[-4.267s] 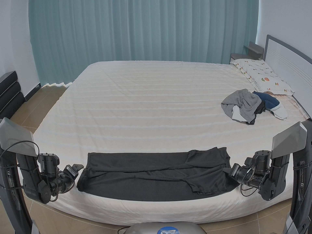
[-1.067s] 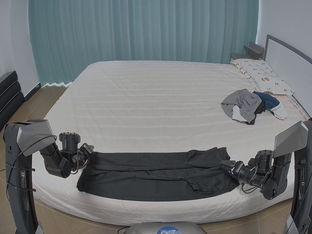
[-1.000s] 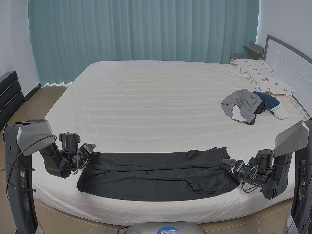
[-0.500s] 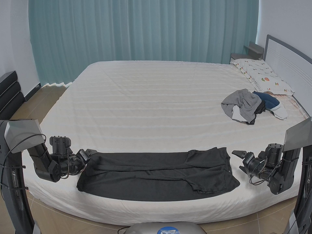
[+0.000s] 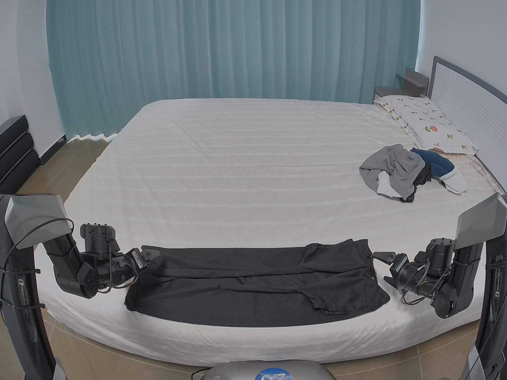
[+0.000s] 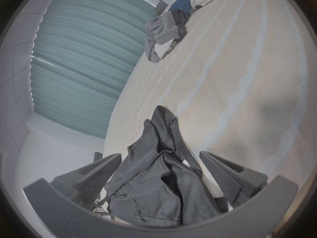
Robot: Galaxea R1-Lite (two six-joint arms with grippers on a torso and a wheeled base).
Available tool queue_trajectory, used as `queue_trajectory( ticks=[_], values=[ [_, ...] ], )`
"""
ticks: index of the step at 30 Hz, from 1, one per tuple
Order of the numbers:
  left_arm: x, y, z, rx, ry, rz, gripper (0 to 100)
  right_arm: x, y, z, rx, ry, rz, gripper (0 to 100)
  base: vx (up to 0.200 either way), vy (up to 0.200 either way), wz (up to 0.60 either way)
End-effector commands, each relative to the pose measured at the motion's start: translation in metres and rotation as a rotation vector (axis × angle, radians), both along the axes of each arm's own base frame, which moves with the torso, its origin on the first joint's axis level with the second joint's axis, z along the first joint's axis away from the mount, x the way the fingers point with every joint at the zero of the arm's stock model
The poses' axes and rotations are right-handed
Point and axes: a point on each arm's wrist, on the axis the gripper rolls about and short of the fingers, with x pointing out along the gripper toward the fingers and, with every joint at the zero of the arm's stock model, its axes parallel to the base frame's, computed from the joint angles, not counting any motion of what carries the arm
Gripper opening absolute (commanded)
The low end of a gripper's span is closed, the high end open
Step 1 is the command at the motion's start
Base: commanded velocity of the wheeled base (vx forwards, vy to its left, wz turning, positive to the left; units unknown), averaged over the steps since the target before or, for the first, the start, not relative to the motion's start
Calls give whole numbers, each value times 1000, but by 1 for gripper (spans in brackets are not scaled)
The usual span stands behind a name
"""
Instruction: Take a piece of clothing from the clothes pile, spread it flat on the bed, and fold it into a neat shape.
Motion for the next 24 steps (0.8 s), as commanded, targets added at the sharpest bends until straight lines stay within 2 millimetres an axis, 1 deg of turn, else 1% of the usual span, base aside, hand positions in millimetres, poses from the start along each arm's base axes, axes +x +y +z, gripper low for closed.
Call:
queue_trajectory(
  ticks=[1, 2, 8, 10, 22, 23, 24],
  values=[
    [3, -3, -4, 6, 1, -6, 100, 0, 1, -1, -1, -4, 3, 100, 0, 0, 0],
    [8, -5, -13, 45, 5, -5, 100, 0, 1, -1, -3, -4, 2, 100, 0, 0, 0],
    [13, -18, -25, 101, 22, 13, 100, 0, 2, -2, -6, -2, 7, 100, 0, 0, 0],
    [16, -19, -27, 121, 18, 25, 100, 0, 2, -2, -5, -2, 6, 100, 0, 0, 0],
    [12, -23, -28, 130, 24, 14, 100, -1, 3, -2, -7, 1, 9, 100, 0, 0, 0],
    [12, -23, -28, 130, 24, 14, 0, -1, 3, -2, -7, 1, 9, 100, 0, 0, 0],
    [12, -23, -28, 131, 24, 15, 0, -1, 3, -2, -7, 1, 9, 100, 0, 0, 0]
  ],
)
